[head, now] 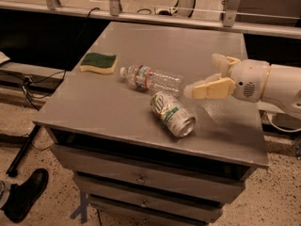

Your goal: Move water bottle near 7up can

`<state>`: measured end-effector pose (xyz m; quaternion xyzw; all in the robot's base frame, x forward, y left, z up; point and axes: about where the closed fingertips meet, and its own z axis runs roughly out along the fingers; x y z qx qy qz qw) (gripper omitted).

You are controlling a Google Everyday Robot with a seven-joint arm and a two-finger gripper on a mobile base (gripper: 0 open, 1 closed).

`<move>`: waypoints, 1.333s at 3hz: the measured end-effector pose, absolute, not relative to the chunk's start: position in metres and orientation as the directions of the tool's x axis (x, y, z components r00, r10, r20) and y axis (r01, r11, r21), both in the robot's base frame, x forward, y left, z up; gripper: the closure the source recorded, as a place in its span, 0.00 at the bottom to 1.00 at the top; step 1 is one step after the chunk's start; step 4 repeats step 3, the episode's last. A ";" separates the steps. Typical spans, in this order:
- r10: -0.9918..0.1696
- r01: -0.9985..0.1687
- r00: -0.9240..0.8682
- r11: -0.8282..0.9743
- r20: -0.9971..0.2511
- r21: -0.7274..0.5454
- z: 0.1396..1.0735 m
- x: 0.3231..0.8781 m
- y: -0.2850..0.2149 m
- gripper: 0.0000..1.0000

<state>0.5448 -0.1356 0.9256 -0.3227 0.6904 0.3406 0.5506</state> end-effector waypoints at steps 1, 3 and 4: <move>-0.097 -0.820 -0.150 0.569 -0.984 0.069 0.944 0.553 -0.151 0.00; -0.135 -0.810 -0.053 0.585 -0.989 -0.037 1.006 0.562 -0.193 0.00; -0.135 -0.810 -0.053 0.585 -0.989 -0.037 1.006 0.562 -0.193 0.00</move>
Offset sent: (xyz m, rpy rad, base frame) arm 0.0248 -0.1054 0.1251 -0.1205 -0.2041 -0.0377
